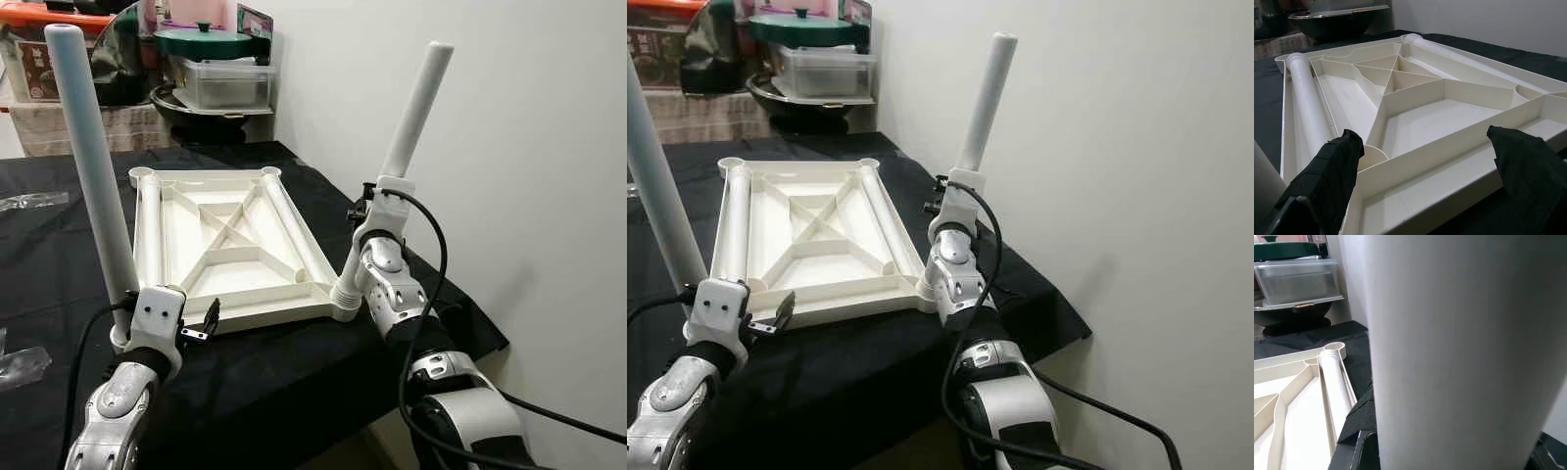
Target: Building children table
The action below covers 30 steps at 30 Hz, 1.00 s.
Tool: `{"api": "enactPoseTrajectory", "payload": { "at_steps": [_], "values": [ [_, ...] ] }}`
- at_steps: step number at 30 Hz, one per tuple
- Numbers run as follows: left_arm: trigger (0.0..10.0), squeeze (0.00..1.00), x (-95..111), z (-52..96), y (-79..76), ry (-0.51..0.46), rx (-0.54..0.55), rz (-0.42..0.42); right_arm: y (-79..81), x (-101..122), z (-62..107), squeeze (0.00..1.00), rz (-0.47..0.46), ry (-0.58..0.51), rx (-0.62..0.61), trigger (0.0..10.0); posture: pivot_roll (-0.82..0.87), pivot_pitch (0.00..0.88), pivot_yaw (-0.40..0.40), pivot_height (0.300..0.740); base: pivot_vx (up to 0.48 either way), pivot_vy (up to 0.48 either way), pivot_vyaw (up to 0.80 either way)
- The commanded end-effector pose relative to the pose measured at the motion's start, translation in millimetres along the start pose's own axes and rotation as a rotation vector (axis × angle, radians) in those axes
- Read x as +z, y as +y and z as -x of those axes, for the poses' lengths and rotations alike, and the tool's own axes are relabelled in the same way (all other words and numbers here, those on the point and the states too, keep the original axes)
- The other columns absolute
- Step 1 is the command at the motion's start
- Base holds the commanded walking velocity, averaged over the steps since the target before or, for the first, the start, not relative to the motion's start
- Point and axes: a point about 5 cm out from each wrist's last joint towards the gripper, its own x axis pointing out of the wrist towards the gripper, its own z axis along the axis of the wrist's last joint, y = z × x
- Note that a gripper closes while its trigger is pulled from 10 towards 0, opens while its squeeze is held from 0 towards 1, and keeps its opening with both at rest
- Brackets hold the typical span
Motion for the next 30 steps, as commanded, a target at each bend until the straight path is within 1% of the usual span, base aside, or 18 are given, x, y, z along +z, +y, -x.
{"api": "enactPoseTrajectory", "payload": {
  "at_steps": [1,7,20,24,30],
  "values": [
    [10.0,0.00,-1.3,-1.7,-2.7,0.003,-0.017,-0.006,-24.3,-48.8,6.3,0.00,0.078,0.194,-0.100,10.0,0.04,0.000,-0.119,0.740,0.000,0.000,0.00],
    [10.0,0.00,-1.1,-2.7,-2.7,0.002,-0.019,-0.007,-23.3,-44.5,5.4,0.00,0.083,0.168,-0.091,10.0,0.04,0.000,-0.116,0.740,0.000,0.000,0.00],
    [10.0,0.00,-1.4,-4.1,-4.8,0.001,-0.025,-0.007,-15.9,-44.4,6.9,0.00,0.106,0.170,-0.036,10.0,0.04,0.000,-0.120,0.740,0.000,0.000,0.00],
    [10.0,0.00,-1.9,-4.2,-5.1,0.001,-0.025,-0.006,-10.8,-45.1,7.4,0.00,0.119,0.177,0.000,10.0,0.04,0.000,-0.123,0.740,0.000,0.000,0.00],
    [10.0,0.00,-2.2,-4.1,-5.0,0.001,-0.024,-0.005,-9.9,-45.5,7.8,0.00,0.122,0.178,0.007,10.0,0.05,0.000,-0.126,0.740,0.000,0.000,0.00]
  ]
}}
